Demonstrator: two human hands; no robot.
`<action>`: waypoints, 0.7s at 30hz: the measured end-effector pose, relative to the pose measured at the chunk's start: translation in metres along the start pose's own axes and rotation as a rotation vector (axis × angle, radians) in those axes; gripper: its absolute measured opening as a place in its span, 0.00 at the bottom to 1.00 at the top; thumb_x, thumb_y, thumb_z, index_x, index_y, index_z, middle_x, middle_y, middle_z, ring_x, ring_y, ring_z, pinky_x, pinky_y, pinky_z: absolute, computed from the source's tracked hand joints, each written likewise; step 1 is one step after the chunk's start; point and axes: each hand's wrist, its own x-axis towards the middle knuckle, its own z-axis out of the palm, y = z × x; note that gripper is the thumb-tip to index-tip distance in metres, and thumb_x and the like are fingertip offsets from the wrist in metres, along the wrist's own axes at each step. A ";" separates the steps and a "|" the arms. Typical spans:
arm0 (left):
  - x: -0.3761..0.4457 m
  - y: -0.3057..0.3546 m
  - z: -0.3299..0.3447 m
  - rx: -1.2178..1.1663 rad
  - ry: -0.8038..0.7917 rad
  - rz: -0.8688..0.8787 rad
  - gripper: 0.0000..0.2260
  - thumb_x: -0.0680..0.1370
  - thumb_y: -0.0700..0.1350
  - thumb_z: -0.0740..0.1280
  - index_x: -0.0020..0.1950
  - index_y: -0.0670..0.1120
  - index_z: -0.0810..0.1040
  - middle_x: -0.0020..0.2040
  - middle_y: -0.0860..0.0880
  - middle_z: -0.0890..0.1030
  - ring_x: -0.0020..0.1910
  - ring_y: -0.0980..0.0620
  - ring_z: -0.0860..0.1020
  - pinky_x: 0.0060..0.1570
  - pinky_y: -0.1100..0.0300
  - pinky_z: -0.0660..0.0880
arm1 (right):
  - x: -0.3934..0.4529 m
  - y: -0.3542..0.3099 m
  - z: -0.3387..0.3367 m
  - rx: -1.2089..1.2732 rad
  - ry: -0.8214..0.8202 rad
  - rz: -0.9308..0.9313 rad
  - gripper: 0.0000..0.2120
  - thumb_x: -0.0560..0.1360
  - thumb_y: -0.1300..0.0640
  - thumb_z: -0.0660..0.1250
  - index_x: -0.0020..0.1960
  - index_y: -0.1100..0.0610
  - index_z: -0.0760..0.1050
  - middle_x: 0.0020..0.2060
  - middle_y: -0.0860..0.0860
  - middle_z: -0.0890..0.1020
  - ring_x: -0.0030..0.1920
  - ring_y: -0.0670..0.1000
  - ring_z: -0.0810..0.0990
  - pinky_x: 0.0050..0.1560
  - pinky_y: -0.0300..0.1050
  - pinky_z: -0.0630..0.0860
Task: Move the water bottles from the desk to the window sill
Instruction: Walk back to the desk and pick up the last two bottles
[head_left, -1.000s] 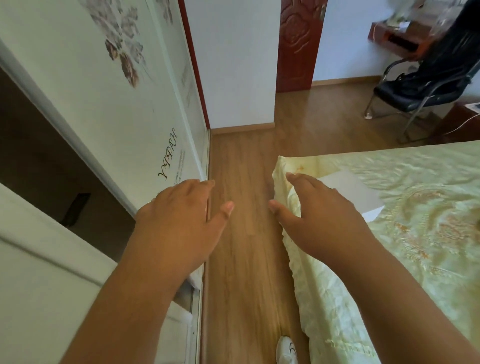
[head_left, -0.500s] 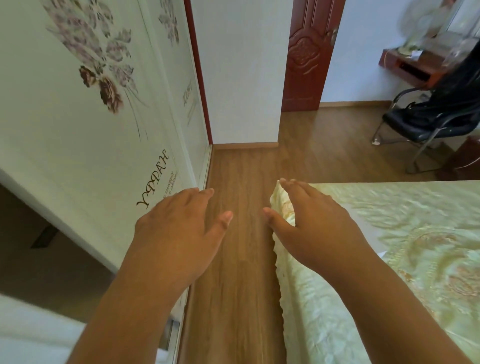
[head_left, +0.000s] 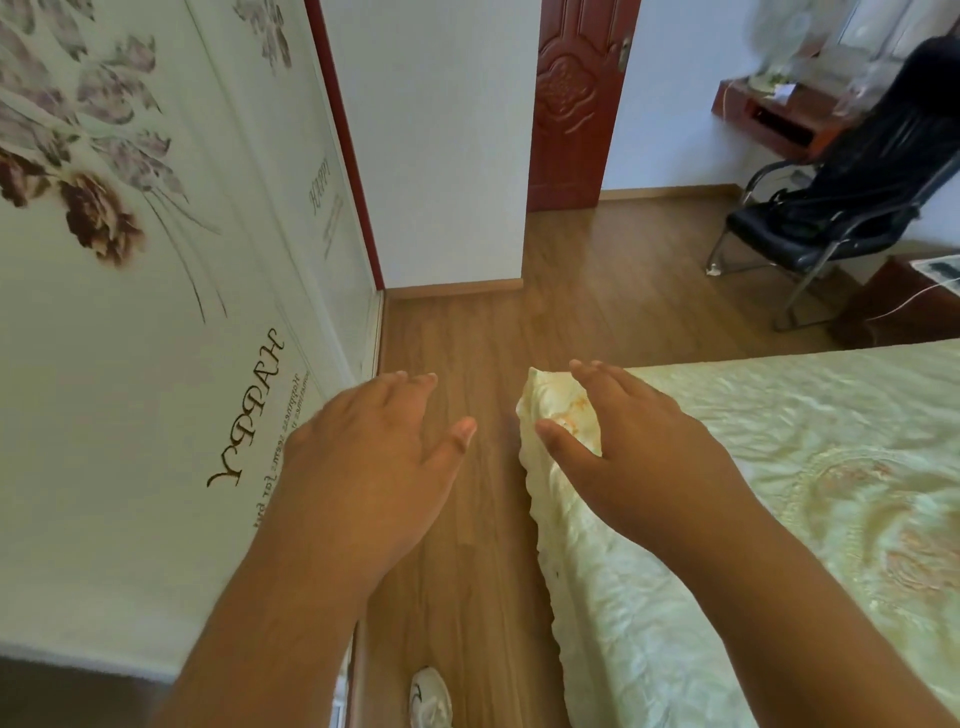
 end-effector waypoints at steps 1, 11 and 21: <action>0.014 -0.003 -0.002 -0.008 0.001 0.020 0.31 0.80 0.69 0.48 0.81 0.60 0.56 0.81 0.56 0.60 0.79 0.52 0.60 0.75 0.48 0.61 | 0.011 -0.002 -0.001 -0.008 0.011 0.014 0.34 0.79 0.30 0.53 0.81 0.43 0.54 0.80 0.42 0.60 0.79 0.48 0.61 0.75 0.51 0.62; 0.139 -0.049 -0.028 0.000 -0.031 0.126 0.30 0.81 0.68 0.48 0.82 0.59 0.55 0.82 0.56 0.59 0.80 0.51 0.59 0.75 0.48 0.61 | 0.113 -0.052 0.003 -0.033 0.073 0.106 0.35 0.79 0.30 0.52 0.81 0.43 0.52 0.80 0.42 0.60 0.79 0.48 0.60 0.75 0.52 0.62; 0.215 -0.075 -0.032 0.007 -0.048 0.104 0.29 0.81 0.68 0.49 0.81 0.59 0.56 0.81 0.56 0.60 0.79 0.51 0.61 0.75 0.48 0.62 | 0.194 -0.069 0.017 -0.051 0.047 0.085 0.35 0.79 0.31 0.52 0.82 0.44 0.52 0.80 0.44 0.60 0.79 0.48 0.59 0.76 0.52 0.60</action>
